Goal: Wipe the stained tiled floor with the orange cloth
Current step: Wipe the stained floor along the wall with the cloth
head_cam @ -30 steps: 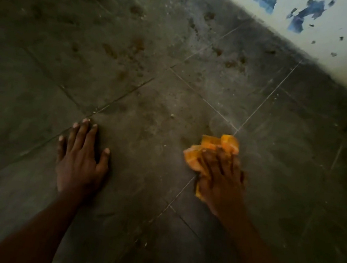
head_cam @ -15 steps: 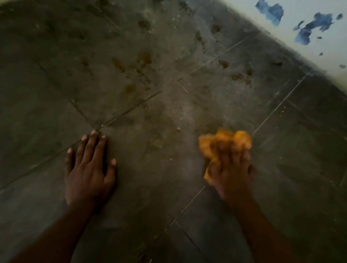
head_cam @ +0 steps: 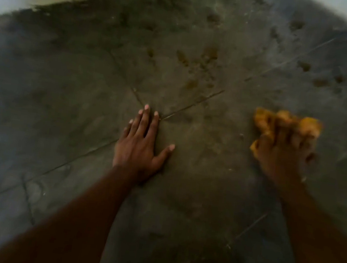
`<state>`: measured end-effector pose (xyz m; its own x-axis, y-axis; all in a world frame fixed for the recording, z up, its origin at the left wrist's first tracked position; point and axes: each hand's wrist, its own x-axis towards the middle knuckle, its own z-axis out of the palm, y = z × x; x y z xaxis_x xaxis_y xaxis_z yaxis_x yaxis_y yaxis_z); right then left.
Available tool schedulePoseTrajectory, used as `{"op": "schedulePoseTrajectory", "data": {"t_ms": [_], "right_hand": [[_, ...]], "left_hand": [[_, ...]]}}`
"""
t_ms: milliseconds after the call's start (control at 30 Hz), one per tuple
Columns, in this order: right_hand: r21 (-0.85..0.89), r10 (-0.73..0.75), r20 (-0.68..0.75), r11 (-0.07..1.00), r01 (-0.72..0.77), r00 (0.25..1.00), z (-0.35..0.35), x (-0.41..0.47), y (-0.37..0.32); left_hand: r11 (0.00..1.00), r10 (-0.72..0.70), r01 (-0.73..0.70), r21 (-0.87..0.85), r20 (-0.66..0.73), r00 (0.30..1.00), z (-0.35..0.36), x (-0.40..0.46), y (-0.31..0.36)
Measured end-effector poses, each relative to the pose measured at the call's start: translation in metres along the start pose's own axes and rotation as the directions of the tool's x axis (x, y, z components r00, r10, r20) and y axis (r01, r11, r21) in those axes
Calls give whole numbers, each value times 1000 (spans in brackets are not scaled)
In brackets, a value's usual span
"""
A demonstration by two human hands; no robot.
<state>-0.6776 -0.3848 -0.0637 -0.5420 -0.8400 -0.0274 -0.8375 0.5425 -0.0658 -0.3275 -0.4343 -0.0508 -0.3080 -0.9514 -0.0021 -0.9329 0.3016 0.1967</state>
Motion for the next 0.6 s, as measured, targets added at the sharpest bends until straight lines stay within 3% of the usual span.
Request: {"op": "schedulePoseTrajectory", "data": {"t_ms": [67,133,200,267,367,433,567,600], "right_hand": [[146,172,57,973,-178,984,-10,37,-38],[158,190,61,967,-198,980,-20,41,-76],[89,-49,-21,995,51,999,-15,23,-101],[26,-256,-93,966,259,962,-15,-5,-101],[-48,-479,9,876,479,878,-18,-18,-72],[-55,-419,-9,907,418,908,-22,1,-60],[24,-14,-7,1000,15,1000,-18,48,-110],[34,-18,-18,999,19,1000,-16,47,-123]], "left_hand": [[999,-50,50,17,-34,998,0,14,-9],[998,-60,62,20,-55,997,2,21,-7],[997,-72,72,1,-58,996,-2,21,-6],[997,-74,74,-5,-55,996,-5,25,-6],[997,-82,82,-8,-14,997,-5,27,-10],[997,-77,77,-9,-21,997,-3,28,-8],[997,-73,73,-17,-17,997,-2,29,-10],[997,-77,77,-5,-12,997,-2,29,-9]]}}
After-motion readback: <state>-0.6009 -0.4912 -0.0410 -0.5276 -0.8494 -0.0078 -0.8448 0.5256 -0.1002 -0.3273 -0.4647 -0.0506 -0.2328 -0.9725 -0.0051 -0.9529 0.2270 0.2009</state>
